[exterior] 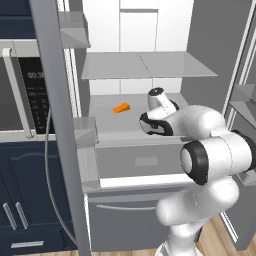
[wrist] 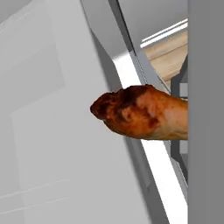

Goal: Take the cheese, chicken drumstick, and lime from the fridge and place them on the plate on the dining counter to create an appetizer plate.

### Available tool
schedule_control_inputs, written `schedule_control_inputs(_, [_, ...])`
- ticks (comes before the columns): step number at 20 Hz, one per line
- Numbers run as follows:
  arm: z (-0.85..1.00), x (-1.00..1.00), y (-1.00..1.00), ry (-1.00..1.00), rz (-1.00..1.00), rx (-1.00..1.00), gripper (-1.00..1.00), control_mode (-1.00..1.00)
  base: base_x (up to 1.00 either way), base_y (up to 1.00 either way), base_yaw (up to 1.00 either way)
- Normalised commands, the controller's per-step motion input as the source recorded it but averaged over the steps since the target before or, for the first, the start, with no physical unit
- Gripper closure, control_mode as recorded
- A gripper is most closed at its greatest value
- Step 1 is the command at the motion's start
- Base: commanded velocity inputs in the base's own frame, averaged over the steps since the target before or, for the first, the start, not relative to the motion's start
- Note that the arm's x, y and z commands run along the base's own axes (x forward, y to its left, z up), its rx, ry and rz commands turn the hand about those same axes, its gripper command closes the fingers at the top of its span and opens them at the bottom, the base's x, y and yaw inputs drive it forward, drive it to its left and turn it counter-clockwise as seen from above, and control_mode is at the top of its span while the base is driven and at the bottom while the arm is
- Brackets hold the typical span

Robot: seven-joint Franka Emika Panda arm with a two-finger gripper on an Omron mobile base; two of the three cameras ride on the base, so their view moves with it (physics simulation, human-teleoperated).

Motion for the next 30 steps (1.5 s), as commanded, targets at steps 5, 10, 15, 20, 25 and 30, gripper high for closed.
schedule_control_inputs(5, [0.1,-1.0,-0.02,0.05,-0.1,0.0,1.0,-1.0,0.0,0.0,0.0])
schedule_control_inputs(10, [-0.36,-0.85,-0.13,-0.25,-0.02,0.0,1.0,-1.0,0.0,0.0,0.0])
schedule_control_inputs(15, [-0.02,-0.85,-0.07,-0.19,-0.01,0.0,1.0,-1.0,0.0,0.0,0.0])
schedule_control_inputs(20, [0.04,-0.12,0.0,-0.02,0.0,0.0,1.0,1.0,-0.55,0.0,0.0])
schedule_control_inputs(25, [0.0,0.0,0.0,0.0,0.0,0.0,1.0,1.0,-0.82,0.0,0.0])
schedule_control_inputs(30, [0.0,0.0,0.0,0.0,0.0,0.0,1.0,1.0,-0.97,0.01,0.11])
